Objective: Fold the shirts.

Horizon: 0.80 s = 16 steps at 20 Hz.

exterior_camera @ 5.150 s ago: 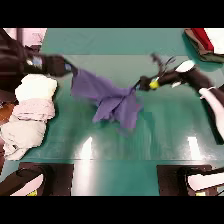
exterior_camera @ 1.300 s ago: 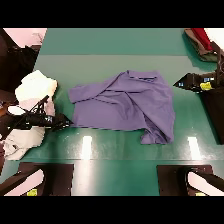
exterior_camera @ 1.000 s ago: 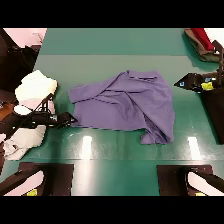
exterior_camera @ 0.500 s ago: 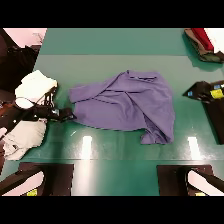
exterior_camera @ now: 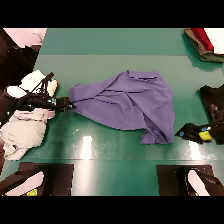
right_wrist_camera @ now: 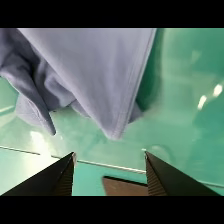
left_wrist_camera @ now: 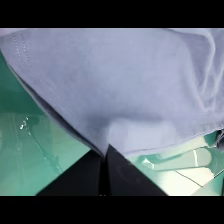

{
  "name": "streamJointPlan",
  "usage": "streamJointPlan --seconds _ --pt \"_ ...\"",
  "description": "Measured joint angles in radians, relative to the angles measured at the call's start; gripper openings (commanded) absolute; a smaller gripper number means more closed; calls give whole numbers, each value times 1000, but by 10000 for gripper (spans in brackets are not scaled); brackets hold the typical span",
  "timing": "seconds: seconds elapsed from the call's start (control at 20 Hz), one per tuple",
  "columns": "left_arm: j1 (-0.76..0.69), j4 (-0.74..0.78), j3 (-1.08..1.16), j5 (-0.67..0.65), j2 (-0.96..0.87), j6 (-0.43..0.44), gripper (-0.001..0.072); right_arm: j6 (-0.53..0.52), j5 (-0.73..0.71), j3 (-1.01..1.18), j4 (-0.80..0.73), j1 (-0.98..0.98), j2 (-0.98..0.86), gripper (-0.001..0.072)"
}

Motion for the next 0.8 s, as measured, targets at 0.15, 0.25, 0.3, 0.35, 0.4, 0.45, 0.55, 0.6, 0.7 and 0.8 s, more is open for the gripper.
streamJointPlan --seconds 0.15,0.25,0.3,0.35,0.4,0.45,0.55,0.6,0.7,0.8 --pt "0 0 4 -4 0 0 25 3 -80 -119 31 -2 64 511" --pt "0 0 5 -8 0 0 25 4 -135 -172 42 -2 91 509" --pt "0 0 5 -11 0 1 25 5 -163 -188 46 -3 99 489" --pt "0 0 5 -12 0 1 24 6 -183 -201 53 -3 103 447" --pt "0 0 5 -13 0 1 25 6 -198 -209 66 -3 102 447" --pt "0 0 5 -14 0 1 25 6 -214 -215 84 -3 93 445" --pt "0 0 5 -15 0 1 25 -4 -233 -220 124 0 54 307" --pt "0 0 5 -16 0 1 25 -11 -240 -218 144 6 34 283" --pt "0 -1 5 -26 0 1 25 -23 -240 -199 168 31 -7 48" --pt "0 -1 6 -40 0 1 24 -29 -232 -165 183 64 -33 15"
